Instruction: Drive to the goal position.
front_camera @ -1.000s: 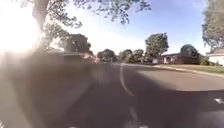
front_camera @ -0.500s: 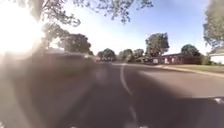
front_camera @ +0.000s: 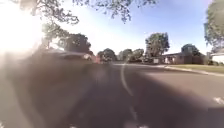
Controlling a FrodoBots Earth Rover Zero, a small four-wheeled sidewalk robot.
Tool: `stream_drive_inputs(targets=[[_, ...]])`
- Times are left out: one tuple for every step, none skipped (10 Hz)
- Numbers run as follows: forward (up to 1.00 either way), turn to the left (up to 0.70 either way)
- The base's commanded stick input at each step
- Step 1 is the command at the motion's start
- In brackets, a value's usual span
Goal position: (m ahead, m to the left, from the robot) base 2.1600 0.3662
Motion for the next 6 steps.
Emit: stream_drive_inputs(targets=[[1.00, 0.00], [1.00, 0.00], [1.00, 0.00], [1.00, 0.00], [1.00, 0.00], [1.00, 0.00]])
